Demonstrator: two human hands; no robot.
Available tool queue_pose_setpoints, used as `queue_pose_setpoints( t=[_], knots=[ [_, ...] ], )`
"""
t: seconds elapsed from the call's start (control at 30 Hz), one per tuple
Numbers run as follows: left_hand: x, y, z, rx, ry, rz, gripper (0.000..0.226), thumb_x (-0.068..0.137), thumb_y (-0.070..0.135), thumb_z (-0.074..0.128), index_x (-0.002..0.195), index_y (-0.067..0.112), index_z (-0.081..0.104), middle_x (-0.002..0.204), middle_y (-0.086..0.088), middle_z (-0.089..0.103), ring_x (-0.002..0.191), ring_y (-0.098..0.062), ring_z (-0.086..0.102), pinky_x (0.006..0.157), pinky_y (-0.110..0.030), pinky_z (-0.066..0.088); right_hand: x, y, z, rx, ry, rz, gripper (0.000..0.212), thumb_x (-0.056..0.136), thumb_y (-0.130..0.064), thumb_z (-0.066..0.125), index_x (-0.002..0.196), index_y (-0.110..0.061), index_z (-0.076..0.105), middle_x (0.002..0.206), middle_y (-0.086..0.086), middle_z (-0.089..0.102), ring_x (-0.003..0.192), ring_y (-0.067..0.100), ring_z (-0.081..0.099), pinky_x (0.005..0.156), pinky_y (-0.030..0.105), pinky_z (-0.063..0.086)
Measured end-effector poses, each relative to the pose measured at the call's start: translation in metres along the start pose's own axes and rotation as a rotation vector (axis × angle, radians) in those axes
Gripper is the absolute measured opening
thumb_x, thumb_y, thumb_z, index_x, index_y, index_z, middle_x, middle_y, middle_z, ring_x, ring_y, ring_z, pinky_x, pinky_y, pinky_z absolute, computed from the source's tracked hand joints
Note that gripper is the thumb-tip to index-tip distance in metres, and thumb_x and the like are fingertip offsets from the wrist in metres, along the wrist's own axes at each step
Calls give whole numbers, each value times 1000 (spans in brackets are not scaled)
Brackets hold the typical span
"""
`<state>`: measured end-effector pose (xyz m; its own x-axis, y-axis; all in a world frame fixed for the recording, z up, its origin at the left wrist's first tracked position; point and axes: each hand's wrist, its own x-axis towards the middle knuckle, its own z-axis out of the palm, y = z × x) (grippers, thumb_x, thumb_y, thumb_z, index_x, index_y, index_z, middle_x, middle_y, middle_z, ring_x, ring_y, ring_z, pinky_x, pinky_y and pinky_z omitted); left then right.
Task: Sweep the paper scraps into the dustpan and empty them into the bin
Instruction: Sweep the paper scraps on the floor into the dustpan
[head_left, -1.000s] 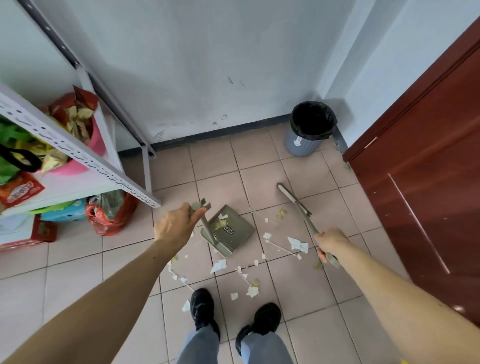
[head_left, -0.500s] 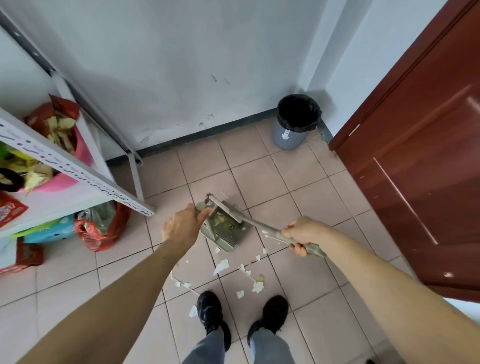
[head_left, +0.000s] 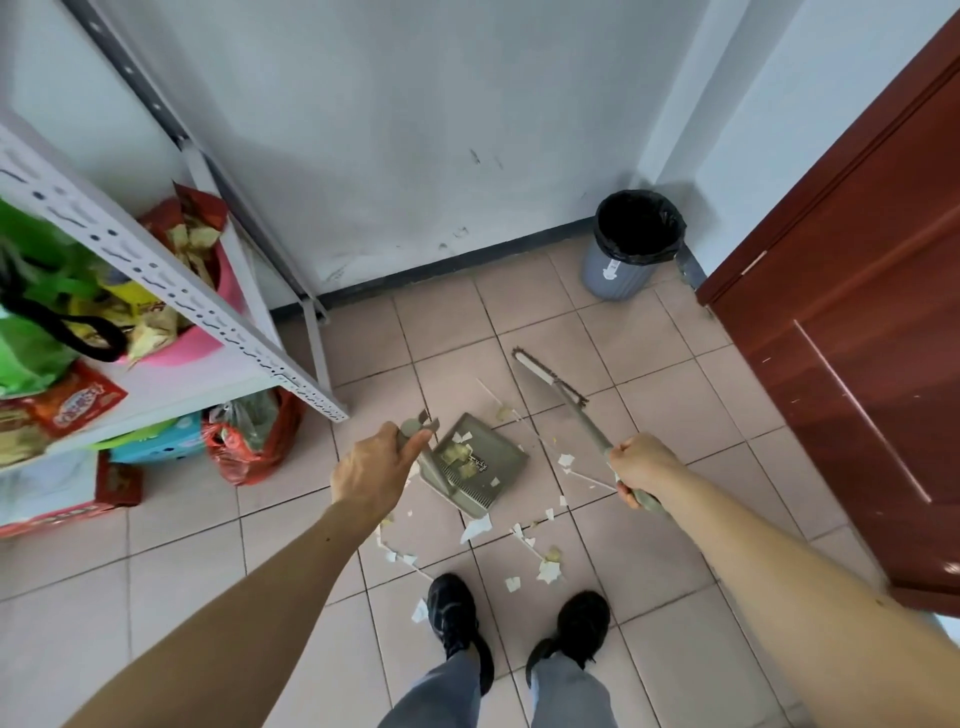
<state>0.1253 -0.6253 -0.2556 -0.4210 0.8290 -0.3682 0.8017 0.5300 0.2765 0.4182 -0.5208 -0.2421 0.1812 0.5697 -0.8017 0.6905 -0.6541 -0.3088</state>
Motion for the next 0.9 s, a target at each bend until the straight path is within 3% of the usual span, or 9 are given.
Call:
queue_pose_setpoints(
  t=[0.2, 0.43, 0.63, 0.8, 0.9],
  knots=[
    [-2, -8, 6, 83, -20, 13, 59, 90, 68, 28, 98, 14, 52, 83, -9, 61, 82, -32, 63, 59, -35, 43, -2, 15, 27, -147, -141, 8, 22, 99, -13, 48, 108, 2, 62, 57, 12, 52, 22, 13, 42, 31, 15, 36],
    [-2, 0, 11, 48, -38, 24, 58, 92, 66, 30, 98, 12, 51, 94, -14, 67, 89, -35, 64, 65, -36, 44, -52, 3, -11, -231, -320, -16, 20, 99, -17, 51, 113, -7, 62, 68, 9, 51, 40, 12, 41, 36, 20, 35],
    [-13, 5, 11, -18, -31, 56, 52, 90, 68, 34, 84, 18, 45, 86, -12, 65, 83, -33, 63, 65, -36, 47, -58, 24, -30, -221, -226, -32, 28, 101, -18, 49, 118, 1, 60, 63, 11, 50, 38, 13, 40, 33, 18, 35],
    [-28, 15, 14, 6, -39, 86, 55, 88, 70, 33, 85, 18, 47, 85, -9, 65, 82, -32, 63, 67, -38, 51, -46, 66, -40, -60, -113, 37, 15, 102, -16, 48, 107, -8, 59, 66, 12, 48, 22, 9, 37, 29, 12, 30],
    [-42, 23, 20, 38, -35, 116, 54, 89, 69, 32, 86, 17, 46, 85, -9, 65, 80, -32, 63, 66, -38, 52, -33, 101, -48, 22, -43, 66, 19, 101, -18, 50, 101, -4, 62, 63, 11, 49, 22, 9, 38, 31, 13, 32]
  ],
)
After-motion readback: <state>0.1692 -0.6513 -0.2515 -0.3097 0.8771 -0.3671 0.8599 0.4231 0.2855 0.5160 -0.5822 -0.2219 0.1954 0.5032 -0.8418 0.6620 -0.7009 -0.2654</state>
